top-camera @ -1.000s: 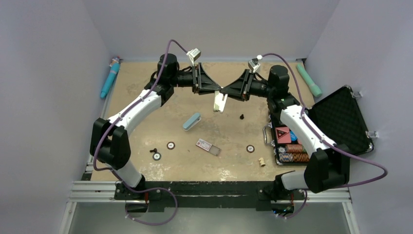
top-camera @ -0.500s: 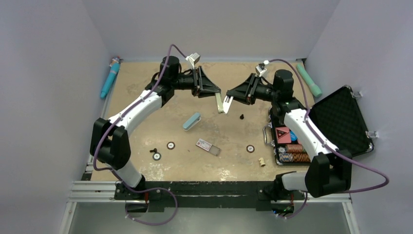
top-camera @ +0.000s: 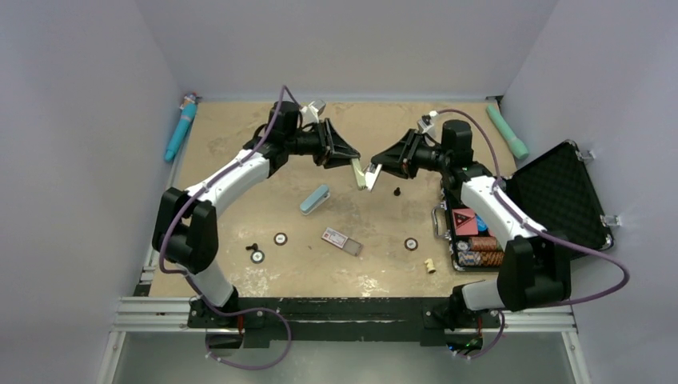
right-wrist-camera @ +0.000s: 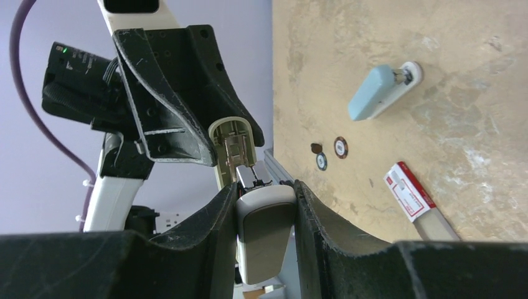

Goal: Unload the staples from the stapler

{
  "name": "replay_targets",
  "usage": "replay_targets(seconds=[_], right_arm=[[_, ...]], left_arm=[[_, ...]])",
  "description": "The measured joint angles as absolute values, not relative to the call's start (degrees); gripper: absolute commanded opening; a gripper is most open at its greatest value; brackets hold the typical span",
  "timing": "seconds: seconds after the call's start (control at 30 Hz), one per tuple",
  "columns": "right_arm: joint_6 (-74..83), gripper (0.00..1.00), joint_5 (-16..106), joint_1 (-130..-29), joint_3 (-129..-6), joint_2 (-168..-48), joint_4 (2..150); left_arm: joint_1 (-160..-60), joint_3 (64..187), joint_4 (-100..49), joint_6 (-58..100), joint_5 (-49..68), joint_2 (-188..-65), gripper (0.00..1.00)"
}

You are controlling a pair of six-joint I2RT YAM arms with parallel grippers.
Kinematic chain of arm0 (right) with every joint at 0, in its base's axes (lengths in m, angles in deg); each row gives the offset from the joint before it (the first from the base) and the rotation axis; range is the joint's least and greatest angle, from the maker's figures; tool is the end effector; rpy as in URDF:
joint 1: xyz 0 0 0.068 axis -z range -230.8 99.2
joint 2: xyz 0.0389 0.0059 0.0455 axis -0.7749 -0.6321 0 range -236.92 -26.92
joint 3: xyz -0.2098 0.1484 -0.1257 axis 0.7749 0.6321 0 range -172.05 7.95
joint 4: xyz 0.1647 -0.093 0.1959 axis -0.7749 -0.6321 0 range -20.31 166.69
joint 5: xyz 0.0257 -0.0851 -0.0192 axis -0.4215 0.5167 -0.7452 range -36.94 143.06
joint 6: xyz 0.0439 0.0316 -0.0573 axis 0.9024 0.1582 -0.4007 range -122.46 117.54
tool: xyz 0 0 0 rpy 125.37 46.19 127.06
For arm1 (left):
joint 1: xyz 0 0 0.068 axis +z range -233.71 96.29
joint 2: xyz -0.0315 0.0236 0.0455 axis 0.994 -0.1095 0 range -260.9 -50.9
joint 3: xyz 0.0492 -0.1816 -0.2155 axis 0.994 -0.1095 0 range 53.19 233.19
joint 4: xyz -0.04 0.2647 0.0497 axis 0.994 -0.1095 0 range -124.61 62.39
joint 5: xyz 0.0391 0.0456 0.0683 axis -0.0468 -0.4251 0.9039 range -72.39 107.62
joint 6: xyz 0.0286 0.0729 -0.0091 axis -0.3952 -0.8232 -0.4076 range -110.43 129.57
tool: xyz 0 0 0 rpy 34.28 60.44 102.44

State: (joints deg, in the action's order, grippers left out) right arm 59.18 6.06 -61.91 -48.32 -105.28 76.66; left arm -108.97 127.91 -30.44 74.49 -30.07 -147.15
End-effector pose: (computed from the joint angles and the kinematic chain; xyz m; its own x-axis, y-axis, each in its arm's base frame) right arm 0.3198 0.1132 0.2993 -0.8762 0.4395 -0.1976 -0.0530 0.3198 0.9460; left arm 0.3583 -0.2243 0.3018 -0.9701 -0.2165 -0.1098 0.0421 0.2956 -0.9544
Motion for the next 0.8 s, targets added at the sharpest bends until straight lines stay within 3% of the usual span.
replay_targets(seconds=[0.3, 0.8], right_arm=[[59.45, 0.0, 8.62, -60.84, -48.29, -114.27, 74.41], [61.63, 0.0, 19.52, -60.38, -48.25, -116.65, 66.39]], left_arm=[[-108.25, 126.64, -37.85, 75.43, -23.05, -151.74, 0.0], [-107.92, 123.25, -55.1, 80.48, -13.76, -151.32, 0.0]])
